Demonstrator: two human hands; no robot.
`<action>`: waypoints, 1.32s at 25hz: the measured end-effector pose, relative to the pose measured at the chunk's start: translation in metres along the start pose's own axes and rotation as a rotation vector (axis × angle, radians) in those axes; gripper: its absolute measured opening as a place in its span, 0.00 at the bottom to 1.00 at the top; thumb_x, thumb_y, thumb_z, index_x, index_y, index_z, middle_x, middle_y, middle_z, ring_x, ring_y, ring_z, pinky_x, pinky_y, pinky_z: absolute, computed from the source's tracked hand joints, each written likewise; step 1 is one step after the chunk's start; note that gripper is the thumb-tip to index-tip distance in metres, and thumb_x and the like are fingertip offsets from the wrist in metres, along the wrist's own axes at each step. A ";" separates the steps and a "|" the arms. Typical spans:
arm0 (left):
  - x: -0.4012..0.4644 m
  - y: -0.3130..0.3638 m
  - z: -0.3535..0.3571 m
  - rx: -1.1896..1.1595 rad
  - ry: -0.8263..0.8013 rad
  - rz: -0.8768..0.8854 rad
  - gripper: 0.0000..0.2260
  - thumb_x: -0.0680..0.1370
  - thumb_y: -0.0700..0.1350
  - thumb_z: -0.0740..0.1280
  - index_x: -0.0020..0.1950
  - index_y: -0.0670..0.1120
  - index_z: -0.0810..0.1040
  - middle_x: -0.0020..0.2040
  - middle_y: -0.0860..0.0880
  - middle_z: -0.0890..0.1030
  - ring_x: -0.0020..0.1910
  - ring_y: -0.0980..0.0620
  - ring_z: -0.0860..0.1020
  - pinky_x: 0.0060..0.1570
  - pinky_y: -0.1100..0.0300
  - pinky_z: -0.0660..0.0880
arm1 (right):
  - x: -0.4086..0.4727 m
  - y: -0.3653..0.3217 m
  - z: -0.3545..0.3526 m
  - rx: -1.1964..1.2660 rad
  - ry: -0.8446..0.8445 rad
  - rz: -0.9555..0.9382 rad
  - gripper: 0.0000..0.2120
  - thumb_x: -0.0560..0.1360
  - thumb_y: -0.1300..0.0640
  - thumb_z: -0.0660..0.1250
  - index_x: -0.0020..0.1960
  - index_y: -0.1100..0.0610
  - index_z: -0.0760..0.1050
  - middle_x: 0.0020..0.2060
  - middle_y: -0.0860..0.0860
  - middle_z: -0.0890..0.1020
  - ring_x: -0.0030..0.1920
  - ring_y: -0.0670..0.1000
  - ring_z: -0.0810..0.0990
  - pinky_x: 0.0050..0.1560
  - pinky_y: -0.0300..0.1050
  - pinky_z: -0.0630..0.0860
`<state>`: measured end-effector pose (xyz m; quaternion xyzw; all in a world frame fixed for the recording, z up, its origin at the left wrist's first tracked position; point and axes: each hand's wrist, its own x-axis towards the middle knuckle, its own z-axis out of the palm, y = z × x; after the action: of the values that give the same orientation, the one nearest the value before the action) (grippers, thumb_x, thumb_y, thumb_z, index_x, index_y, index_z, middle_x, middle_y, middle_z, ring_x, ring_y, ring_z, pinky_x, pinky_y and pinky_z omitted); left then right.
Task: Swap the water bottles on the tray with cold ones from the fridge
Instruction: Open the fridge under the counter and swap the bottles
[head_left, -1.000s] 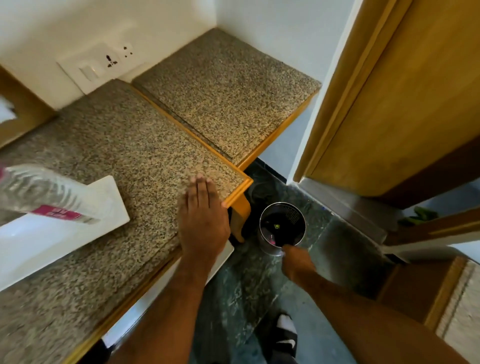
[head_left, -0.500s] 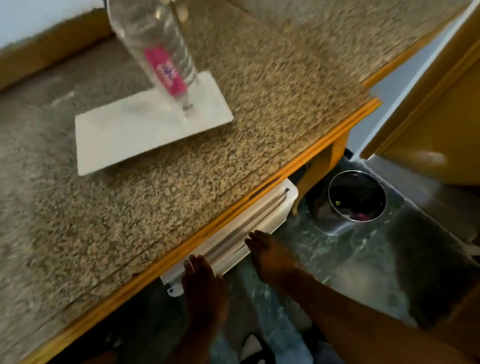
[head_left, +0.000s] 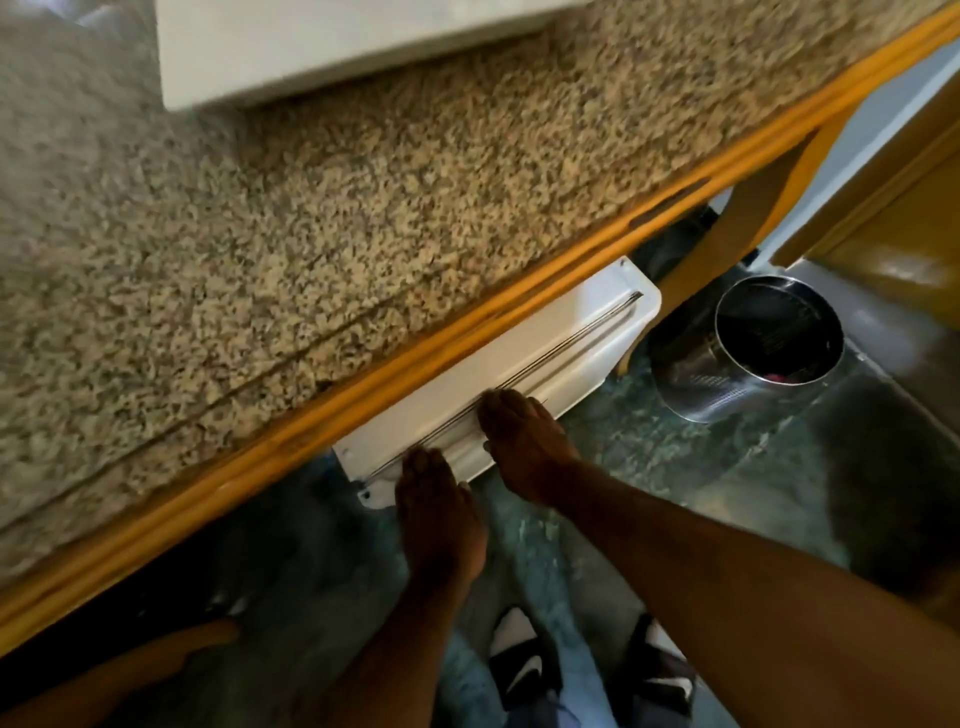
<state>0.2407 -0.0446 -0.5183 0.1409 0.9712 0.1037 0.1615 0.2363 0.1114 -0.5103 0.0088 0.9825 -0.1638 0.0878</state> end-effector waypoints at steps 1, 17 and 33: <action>0.000 0.000 0.000 -0.013 0.011 0.004 0.26 0.80 0.46 0.56 0.75 0.38 0.55 0.76 0.36 0.59 0.76 0.40 0.56 0.75 0.47 0.53 | 0.000 0.001 0.000 -0.012 -0.007 -0.001 0.26 0.76 0.55 0.65 0.70 0.65 0.67 0.70 0.63 0.71 0.70 0.64 0.66 0.69 0.58 0.64; -0.080 0.025 0.001 0.177 -0.076 0.163 0.21 0.75 0.49 0.64 0.64 0.41 0.74 0.60 0.42 0.79 0.59 0.42 0.76 0.61 0.43 0.74 | -0.085 0.014 0.009 -0.089 0.065 0.041 0.20 0.74 0.53 0.69 0.62 0.61 0.77 0.62 0.59 0.79 0.66 0.61 0.74 0.66 0.60 0.69; -0.056 0.166 0.048 0.286 -0.105 0.475 0.24 0.77 0.51 0.54 0.64 0.37 0.74 0.60 0.37 0.79 0.59 0.37 0.76 0.60 0.43 0.74 | -0.245 0.140 0.011 -0.022 0.185 0.542 0.22 0.69 0.52 0.73 0.61 0.60 0.78 0.60 0.57 0.82 0.63 0.61 0.77 0.66 0.65 0.66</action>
<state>0.3484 0.1020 -0.5060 0.3911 0.9060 -0.0068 0.1614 0.4856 0.2430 -0.5221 0.2853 0.9498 -0.1223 0.0384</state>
